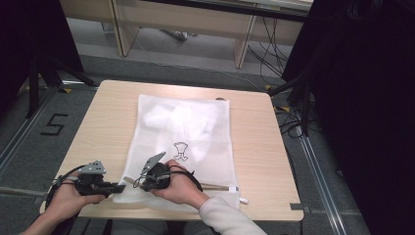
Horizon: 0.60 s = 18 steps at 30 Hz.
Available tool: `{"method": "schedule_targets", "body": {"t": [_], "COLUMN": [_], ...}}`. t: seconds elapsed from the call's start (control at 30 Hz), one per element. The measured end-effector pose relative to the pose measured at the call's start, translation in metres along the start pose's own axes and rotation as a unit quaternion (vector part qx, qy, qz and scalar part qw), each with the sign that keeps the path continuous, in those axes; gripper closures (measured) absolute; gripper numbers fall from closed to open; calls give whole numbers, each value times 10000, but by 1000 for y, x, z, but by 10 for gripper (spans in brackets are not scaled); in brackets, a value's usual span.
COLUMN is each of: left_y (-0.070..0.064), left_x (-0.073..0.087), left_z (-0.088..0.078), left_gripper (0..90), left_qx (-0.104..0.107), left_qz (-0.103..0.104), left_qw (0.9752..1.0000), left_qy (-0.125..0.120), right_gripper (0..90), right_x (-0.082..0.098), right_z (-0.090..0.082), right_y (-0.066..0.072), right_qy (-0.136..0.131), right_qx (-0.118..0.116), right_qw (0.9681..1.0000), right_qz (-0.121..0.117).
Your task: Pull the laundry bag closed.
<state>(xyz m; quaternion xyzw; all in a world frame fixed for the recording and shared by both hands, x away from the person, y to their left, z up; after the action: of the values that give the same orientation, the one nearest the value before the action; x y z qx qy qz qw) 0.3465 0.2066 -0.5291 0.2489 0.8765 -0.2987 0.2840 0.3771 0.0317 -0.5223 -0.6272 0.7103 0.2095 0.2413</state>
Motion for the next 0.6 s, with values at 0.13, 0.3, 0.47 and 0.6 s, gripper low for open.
{"method": "schedule_targets", "body": {"t": [0.13, 0.3, 0.47, 0.6], "left_y": [0, 0, 0, 0], "left_x": [0, 0, 0, 0], "left_z": [0, 0, 1, 0], "left_gripper": [858, 858, 857, 857], "left_qx": [23, 23, 24, 8], "left_qz": [-16, -15, -11, -17], "left_qw": [10000, 10000, 10000, 10000], "left_qy": [6, 16, 15, 15], "right_gripper": [824, 824, 824, 824], "right_x": [-1, 0, 1, 2], "right_z": [-2, -2, -3, -5], "right_y": [1, 0, 0, 1], "right_qy": [31, 0, -11, 62], "right_qx": [8, 6, -19, -9], "right_qw": [10000, 10000, 10000, 10000], "right_qz": [17, -6, 24, 31]}}
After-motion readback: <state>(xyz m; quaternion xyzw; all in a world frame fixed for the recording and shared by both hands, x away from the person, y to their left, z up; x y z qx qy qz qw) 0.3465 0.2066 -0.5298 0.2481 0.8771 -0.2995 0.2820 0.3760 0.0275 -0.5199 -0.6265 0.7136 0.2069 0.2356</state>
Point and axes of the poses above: each handheld gripper's, and its own axes: z roughly forward along the jaws, x roughly out of its underside, y roughly to its left, the point moved 5 cm from there along z, roughly forward along the jaws, and after that the axes turned 9 degrees about -z, right-handed, at the moved point
